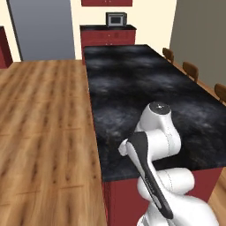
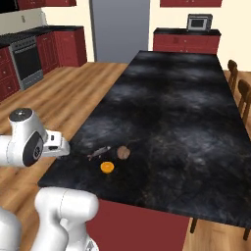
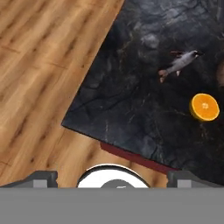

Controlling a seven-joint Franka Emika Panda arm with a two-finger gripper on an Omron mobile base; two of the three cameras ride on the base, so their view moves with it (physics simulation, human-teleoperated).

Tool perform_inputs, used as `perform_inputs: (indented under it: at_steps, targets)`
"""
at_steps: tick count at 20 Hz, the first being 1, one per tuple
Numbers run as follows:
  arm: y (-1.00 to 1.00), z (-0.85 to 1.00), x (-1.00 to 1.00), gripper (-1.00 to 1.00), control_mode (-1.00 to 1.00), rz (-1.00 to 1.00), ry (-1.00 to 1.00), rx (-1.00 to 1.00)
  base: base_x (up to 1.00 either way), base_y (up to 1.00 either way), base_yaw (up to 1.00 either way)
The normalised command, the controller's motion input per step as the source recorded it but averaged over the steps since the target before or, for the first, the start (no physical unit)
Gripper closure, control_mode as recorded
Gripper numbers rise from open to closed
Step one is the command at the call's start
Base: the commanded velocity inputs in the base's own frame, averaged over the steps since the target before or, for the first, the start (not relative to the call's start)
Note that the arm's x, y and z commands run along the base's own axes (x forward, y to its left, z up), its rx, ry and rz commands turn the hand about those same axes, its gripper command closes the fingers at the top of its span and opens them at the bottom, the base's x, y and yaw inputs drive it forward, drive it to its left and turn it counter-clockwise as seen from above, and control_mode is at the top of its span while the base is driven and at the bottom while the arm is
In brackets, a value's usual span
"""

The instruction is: Open the fridge, remove the orange, potato, and fish, and place them on any counter.

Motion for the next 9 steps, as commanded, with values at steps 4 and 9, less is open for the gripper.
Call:
perform_inputs:
  at_steps: [4, 9]
  targets:
    - [0.79, 0.13, -0.53, -1.0, -1.0, 0.17, -0.09, -0.1, 0.0, 0.0, 0.0]
    - [0.66, 0.03, -0.56, -1.0, -1.0, 0.15, -0.03, -0.08, 0.0, 0.0, 0.0]
